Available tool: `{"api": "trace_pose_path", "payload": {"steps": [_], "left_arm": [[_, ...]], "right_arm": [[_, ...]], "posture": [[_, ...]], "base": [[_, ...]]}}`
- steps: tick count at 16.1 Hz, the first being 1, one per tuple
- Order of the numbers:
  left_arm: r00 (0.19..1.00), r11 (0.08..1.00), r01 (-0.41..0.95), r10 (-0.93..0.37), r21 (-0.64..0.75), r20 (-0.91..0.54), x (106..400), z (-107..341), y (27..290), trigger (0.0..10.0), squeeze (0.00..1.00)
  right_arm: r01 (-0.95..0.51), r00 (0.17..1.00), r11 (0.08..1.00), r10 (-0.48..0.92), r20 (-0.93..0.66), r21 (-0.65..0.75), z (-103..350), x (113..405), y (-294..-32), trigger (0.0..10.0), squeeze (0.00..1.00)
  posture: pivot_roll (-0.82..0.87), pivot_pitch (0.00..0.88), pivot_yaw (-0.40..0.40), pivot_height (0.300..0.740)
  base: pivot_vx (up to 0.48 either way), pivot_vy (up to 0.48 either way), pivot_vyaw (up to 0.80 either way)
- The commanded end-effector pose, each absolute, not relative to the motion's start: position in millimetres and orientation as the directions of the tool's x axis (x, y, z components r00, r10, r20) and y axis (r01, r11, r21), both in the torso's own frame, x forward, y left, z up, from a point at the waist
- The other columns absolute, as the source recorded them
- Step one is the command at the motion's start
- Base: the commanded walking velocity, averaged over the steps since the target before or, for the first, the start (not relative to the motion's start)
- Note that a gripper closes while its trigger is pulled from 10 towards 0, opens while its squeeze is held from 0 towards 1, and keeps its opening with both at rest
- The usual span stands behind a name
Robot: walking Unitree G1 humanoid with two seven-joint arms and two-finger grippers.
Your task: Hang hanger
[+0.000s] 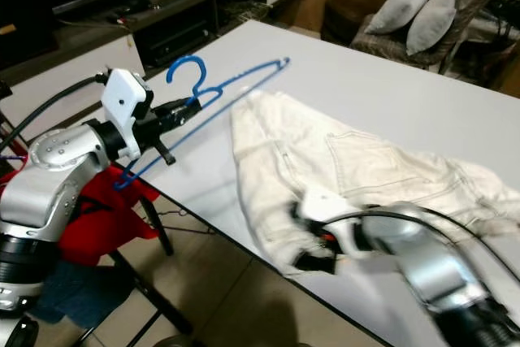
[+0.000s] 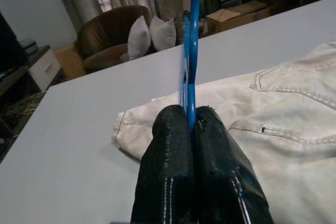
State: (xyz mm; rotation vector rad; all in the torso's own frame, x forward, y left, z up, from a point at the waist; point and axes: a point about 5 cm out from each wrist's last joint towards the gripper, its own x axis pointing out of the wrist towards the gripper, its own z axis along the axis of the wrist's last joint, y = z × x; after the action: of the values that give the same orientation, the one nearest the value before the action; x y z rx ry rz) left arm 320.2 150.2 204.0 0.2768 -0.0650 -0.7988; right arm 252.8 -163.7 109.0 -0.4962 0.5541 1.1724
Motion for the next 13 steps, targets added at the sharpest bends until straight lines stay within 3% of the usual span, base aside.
{"api": "trace_pose_path", "payload": {"steps": [1,3,5,7,9,13], "left_arm": [[0.708,0.675,0.683,-0.706,0.28,-0.025,321,209,150,10.0,0.0],[0.725,0.696,0.661,-0.689,0.281,0.001,323,213,152,10.0,0.0],[0.756,0.737,0.618,-0.653,0.275,0.053,327,220,155,10.0,0.0],[0.767,0.752,0.601,-0.638,0.271,0.069,329,222,156,10.0,0.0],[0.78,0.767,0.582,-0.621,0.27,0.082,330,223,158,10.0,0.0],[0.799,0.79,0.567,-0.596,0.233,0.076,331,217,160,10.0,0.0]], "right_arm": [[-0.925,0.348,0.363,0.695,-0.629,-0.11,104,269,-152,10.0,0.0],[-0.836,0.502,0.529,0.638,-0.584,-0.141,99,303,-132,10.0,0.0],[-0.643,0.71,0.747,0.502,-0.494,-0.166,99,338,-125,10.0,0.0],[-0.548,0.783,0.828,0.459,-0.42,-0.117,101,351,-125,10.0,0.0],[-0.506,0.823,0.861,0.463,-0.329,-0.055,109,359,-128,10.0,0.0],[-0.619,0.776,0.777,0.583,-0.241,-0.112,128,347,-143,10.0,0.0]], "posture": [[-0.05,0.0,0.041,0.74],[-0.05,0.0,0.037,0.74],[-0.05,0.0,0.035,0.74],[-0.04,0.0,0.032,0.74],[-0.03,0.0,0.023,0.74],[-0.04,0.0,0.024,0.74]], "base": [[0.0,0.0,0.0],[0.0,0.0,0.0],[0.0,0.0,0.0],[0.0,0.0,0.0],[0.0,0.0,0.0],[0.0,0.0,0.0]]}}
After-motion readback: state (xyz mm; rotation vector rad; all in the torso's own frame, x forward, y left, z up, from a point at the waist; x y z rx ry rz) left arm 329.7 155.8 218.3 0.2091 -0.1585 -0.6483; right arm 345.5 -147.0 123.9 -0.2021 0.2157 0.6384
